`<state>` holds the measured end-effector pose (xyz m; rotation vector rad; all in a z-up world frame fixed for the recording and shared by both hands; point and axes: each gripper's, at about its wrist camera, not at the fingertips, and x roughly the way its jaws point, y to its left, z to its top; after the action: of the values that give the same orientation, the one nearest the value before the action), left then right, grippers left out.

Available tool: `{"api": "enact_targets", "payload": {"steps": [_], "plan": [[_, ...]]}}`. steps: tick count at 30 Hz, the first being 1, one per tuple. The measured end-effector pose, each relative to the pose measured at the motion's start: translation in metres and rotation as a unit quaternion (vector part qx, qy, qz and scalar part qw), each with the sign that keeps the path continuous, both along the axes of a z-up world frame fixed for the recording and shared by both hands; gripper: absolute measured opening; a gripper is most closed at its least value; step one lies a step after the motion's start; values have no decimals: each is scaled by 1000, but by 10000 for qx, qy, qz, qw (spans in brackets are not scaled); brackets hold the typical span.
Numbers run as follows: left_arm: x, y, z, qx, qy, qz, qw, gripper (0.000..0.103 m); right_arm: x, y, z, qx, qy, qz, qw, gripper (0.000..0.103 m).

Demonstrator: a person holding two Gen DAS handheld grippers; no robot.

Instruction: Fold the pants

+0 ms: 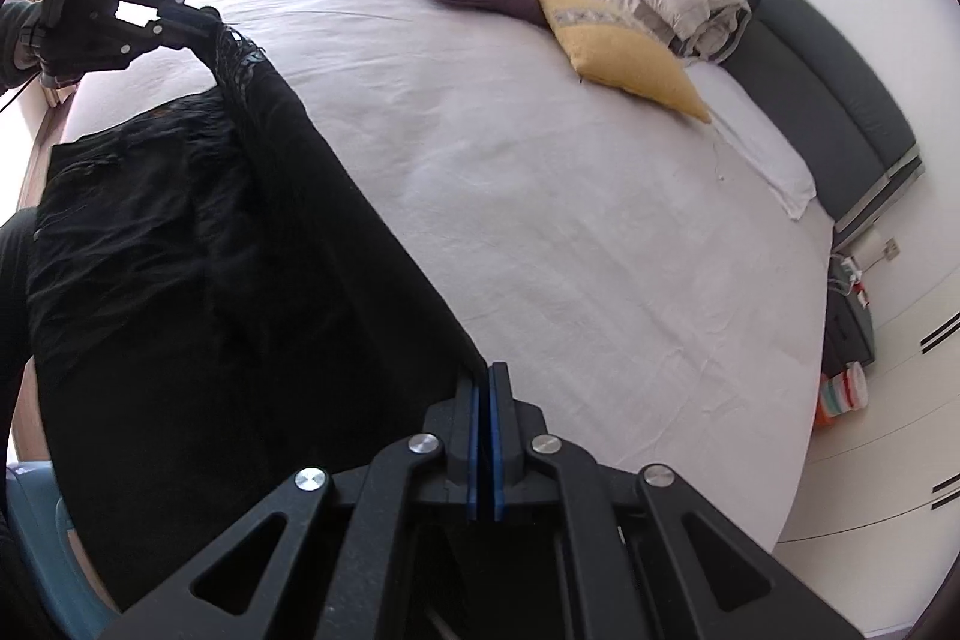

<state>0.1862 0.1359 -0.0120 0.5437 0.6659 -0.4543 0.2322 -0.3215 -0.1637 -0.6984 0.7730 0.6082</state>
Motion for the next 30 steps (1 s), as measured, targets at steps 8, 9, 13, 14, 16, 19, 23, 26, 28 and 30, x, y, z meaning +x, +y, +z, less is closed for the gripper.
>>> {"api": "enact_targets", "payload": {"steps": [8,9,13,14,16,19,23,26,28,30], "plan": [[-110,3,-31,-170,221,74,9996,7,-101,16,-23,-258,-331,26,9991,3],[-119,3,-38,-155,253,116,9995,7,-109,18,-27,-231,-289,12,9993,3],[-148,3,-69,-131,411,306,9986,7,-145,32,-51,-534,-292,97,9981,3],[-154,4,-77,-148,454,355,9982,7,-153,36,-57,-610,-276,123,9977,3],[-164,4,-88,-153,488,422,9978,7,-168,42,-67,-720,-276,145,9969,3],[-180,2,-98,-68,425,455,9980,7,-178,43,-77,-750,-216,36,9969,3],[-191,-2,-107,59,330,448,9984,7,-195,46,-87,-765,-162,-63,9969,3],[-197,-3,-106,26,307,450,9985,7,-204,50,-89,-867,-210,-42,9960,3],[-203,-4,-105,3,296,382,9988,7,-211,51,-91,-926,-255,-31,9954,3],[-204,-1,-104,26,316,301,9990,7,-216,52,-92,-954,-258,-31,9951,3]]}}
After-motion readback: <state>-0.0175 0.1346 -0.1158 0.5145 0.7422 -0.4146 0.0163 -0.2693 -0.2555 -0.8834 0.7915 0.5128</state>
